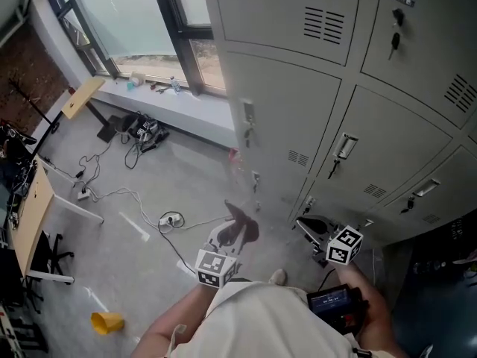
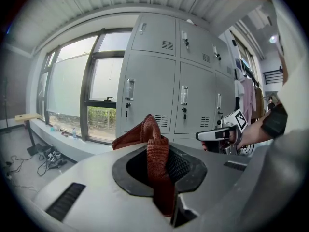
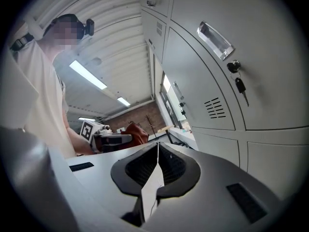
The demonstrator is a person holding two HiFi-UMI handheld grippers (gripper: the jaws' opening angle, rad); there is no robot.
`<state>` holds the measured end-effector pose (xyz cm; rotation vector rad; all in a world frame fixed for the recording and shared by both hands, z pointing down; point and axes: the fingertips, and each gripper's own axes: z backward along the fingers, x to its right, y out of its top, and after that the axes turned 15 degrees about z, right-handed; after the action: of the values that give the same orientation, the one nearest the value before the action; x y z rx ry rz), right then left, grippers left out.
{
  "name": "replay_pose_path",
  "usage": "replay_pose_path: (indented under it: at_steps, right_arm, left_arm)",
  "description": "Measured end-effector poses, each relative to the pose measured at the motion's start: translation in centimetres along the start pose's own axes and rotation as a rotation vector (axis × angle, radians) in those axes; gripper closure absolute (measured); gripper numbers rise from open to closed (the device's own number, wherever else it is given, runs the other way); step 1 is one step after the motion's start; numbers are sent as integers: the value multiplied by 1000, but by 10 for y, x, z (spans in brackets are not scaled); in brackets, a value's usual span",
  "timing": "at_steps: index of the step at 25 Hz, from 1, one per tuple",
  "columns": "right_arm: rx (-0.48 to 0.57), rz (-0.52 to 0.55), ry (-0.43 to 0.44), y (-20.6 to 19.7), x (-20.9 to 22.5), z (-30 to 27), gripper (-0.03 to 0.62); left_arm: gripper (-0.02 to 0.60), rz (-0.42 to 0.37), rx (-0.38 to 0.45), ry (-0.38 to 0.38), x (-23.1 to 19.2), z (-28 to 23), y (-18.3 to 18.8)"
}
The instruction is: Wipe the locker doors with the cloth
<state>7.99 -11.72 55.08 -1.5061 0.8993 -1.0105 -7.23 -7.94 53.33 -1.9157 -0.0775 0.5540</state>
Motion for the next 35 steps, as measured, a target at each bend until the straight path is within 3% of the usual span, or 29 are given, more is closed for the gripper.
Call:
replay_pose_path:
  at_steps: [11, 14, 23, 30, 35]
  right_arm:
    - [22, 53, -79, 22, 47, 25, 577]
    - [-9, 96, -103, 24, 52, 32, 577]
    - [-116, 179, -121, 29, 56, 39, 577]
    - [-53, 213, -137, 68, 51, 19, 577]
    - [-61, 217, -161, 68, 48, 14, 577]
  left_arm:
    - [543, -78, 136, -65, -1, -61, 87]
    - [543, -101, 203, -80, -4, -68, 117]
    - [543, -118, 293, -174, -14, -82, 195]
    - [543, -158, 451, -154, -37, -76, 305]
    - [543, -264, 558, -134, -30, -82, 377]
